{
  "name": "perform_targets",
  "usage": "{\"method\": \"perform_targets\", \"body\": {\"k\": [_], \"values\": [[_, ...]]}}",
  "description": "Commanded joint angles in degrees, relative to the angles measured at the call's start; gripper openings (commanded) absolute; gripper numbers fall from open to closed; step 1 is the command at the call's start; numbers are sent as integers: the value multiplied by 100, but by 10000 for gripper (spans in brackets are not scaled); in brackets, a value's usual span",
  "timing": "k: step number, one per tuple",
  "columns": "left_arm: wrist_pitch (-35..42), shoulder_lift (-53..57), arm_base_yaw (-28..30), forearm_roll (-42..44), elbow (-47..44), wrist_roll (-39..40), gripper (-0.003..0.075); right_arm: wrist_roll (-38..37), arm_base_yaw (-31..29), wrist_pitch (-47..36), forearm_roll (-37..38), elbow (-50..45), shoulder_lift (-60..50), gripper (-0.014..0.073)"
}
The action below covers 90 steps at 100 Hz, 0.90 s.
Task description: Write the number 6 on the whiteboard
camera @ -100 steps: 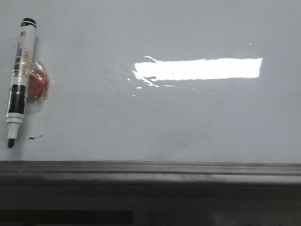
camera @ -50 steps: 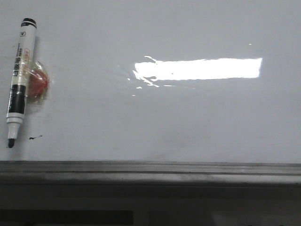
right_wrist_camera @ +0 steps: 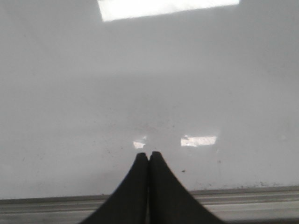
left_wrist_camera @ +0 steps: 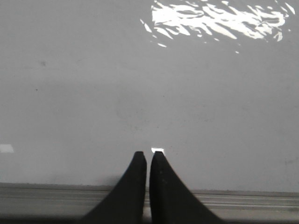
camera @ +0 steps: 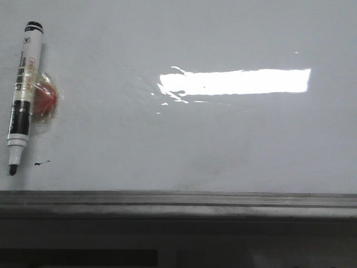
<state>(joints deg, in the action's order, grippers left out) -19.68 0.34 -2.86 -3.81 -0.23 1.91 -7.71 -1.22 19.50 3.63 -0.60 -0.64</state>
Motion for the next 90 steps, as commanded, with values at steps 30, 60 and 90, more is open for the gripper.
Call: {"method": "perform_targets", "body": {"k": [30, 60, 90], "values": [[703, 172, 3, 49, -257, 14, -11, 42, -28, -178, 32, -167, -107, -55], [1248, 172, 3, 113, -257, 4, -11, 42, -28, -1239, -28, -167, -107, -55], [1716, 172, 3, 60, -111, 4, -19, -12, -28, -2277, -580, -138, -107, -55]]}}
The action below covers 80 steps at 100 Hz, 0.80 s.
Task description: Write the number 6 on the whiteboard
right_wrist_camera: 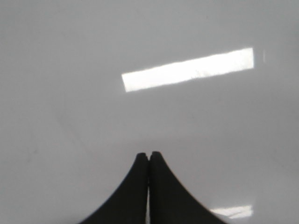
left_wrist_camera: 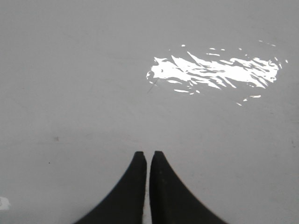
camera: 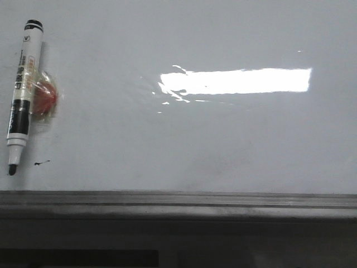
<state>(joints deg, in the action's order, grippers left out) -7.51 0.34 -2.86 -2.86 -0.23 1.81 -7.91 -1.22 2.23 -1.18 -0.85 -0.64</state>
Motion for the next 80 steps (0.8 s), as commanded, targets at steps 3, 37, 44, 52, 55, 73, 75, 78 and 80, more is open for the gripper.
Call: {"method": "perform_targets", "body": {"k": [3, 37, 44, 52, 55, 73, 75, 78, 80], "values": [[499, 172, 3, -50, -48, 14, -19, 9, -28, -442, -98, -83, -107, -55], [-790, -436, 3, -66, 1373, 14, -19, 9, -28, 1151, -208, 993, 648, -55], [-813, -642, -8, -68, 1579, 14, -19, 9, -28, 1669, -208, 1323, 968, -55], [-837, -848, -16, 58, 1760, -5, -19, 9, -28, 2122, -222, 1652, 1299, -55], [-925, -920, -16, 58, 1806, -5, -18, 9, -28, 2188, -238, 1722, 1382, -55], [-1314, -1373, -16, -109, 1900, -63, 190, 9, -28, 2242, -238, 1764, 1607, -55], [-1314, -1420, -16, -108, 1900, -63, 243, 9, -28, 2214, -238, 1764, 1607, -55], [-1247, -1487, -16, -108, 1886, -63, 330, 9, -28, 2163, -238, 1764, 1607, -55], [-1142, -1533, -16, -108, 1854, -63, 363, 9, -28, 2114, -228, 1764, 1607, -55]]}}
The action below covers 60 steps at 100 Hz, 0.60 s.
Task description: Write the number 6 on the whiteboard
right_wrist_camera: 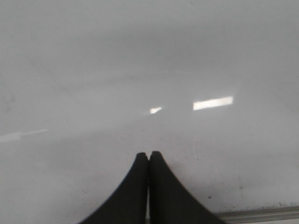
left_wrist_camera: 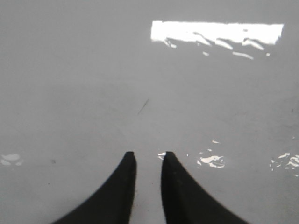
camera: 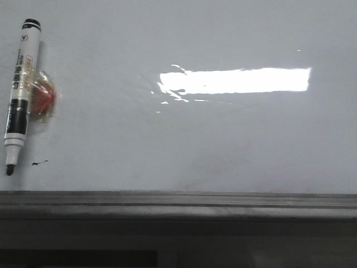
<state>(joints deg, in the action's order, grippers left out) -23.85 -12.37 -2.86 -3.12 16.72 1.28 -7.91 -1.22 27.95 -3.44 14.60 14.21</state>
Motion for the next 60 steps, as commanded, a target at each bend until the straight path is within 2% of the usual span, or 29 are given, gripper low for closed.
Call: {"method": "perform_targets", "body": {"k": [1, 5, 11, 20, 29, 39, 50, 60], "values": [[590, -278, -16, -83, 157, -10, 393, 9, -28, -479, -1, 219, 122, -55], [835, -366, -16, -127, 89, 0, 463, 9, -28, -580, 10, 219, 122, -55], [1257, -479, -16, -338, -22, 0, 506, 9, -28, -652, 24, 219, 122, -55], [1702, -582, -16, -616, -104, -11, 487, 9, -28, -659, 24, 219, 122, -55], [1860, -619, -16, -616, -104, -234, 453, 9, -28, -659, 24, 219, 122, -55], [2019, -619, -78, -616, -104, -452, 452, 9, -28, -659, 24, 219, 122, -55], [2059, -619, -410, -616, -104, -446, 452, 9, -28, -659, 24, 219, 122, -55], [2059, -619, -935, -616, -104, -446, 452, 9, -28, -659, 24, 219, 122, -55]]}}
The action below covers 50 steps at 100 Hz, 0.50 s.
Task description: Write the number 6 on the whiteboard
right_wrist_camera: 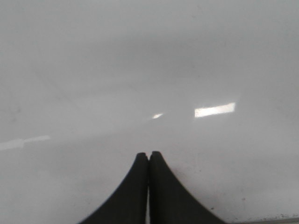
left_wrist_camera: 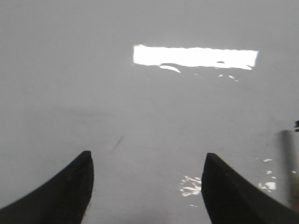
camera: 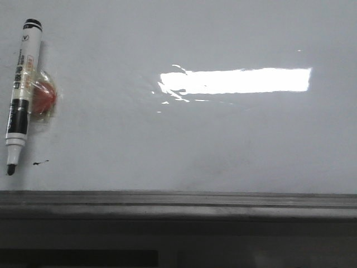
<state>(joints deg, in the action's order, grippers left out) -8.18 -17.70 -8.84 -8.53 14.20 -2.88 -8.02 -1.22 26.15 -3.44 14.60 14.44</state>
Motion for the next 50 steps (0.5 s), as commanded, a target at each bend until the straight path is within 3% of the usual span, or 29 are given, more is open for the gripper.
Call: {"method": "perform_targets", "body": {"k": [1, 50], "values": [[503, -85, -413, -75, 149, -30, 452, 19, -28, -480, 24, 219, 99, -55], [693, -955, -2902, -182, 149, -30, 453, 19, -28, -480, 24, 219, 99, -55]]}}
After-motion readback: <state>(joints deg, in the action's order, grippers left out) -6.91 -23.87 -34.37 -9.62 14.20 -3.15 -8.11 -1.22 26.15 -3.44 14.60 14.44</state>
